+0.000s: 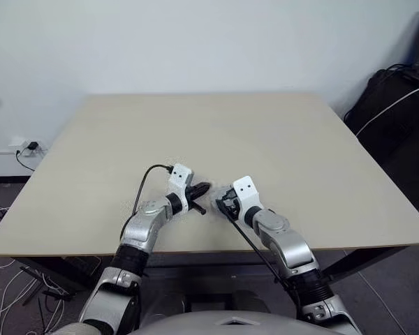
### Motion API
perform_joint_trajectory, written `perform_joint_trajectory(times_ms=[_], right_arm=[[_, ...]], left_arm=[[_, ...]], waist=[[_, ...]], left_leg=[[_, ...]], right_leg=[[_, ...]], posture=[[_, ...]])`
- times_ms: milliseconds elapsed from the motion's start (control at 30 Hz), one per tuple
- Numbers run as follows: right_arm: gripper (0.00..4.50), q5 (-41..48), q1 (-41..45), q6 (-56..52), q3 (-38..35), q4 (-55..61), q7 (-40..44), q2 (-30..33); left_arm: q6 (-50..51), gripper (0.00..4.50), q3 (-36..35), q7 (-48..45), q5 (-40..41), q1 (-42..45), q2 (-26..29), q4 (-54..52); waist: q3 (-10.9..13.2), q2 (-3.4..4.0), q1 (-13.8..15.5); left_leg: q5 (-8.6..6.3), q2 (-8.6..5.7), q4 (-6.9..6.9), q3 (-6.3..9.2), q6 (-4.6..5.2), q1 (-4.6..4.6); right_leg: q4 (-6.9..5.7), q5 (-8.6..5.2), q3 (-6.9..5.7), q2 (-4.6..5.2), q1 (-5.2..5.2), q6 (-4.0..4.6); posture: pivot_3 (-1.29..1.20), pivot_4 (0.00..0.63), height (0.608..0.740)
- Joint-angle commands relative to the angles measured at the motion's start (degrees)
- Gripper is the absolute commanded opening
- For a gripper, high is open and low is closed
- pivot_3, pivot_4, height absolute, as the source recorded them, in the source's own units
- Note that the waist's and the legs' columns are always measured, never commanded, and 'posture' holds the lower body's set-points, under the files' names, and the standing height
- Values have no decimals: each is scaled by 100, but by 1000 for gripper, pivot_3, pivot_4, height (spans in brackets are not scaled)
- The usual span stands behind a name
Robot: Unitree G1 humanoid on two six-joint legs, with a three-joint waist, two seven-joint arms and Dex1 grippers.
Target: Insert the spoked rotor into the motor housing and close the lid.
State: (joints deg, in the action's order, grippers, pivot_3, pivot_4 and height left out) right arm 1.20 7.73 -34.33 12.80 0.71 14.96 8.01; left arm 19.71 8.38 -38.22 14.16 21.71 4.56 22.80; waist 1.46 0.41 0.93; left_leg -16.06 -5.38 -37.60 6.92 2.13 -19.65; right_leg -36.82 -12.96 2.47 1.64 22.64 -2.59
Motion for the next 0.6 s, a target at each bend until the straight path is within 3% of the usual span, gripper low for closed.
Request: perform_joint_trajectory(times_ms=[33, 600], right_arm=[[3197, -39, -38, -123, -118, -74, -101, 13], [3197, -7, -18, -145, -139, -52, -126, -29]], left_arm=[[264, 0, 0, -174, 37, 366, -24, 246], [450, 0, 145, 218, -520, 820, -299, 1189]], waist=[[0, 0, -9], [2, -3, -10]], left_leg=[[0, 0, 0, 0, 0, 0], [0, 0, 0, 4, -1, -4]], right_leg=[[0, 0, 1, -1, 0, 0], [0, 1, 4, 0, 5, -1]], posture=[[0, 0, 740], [0, 0, 740]])
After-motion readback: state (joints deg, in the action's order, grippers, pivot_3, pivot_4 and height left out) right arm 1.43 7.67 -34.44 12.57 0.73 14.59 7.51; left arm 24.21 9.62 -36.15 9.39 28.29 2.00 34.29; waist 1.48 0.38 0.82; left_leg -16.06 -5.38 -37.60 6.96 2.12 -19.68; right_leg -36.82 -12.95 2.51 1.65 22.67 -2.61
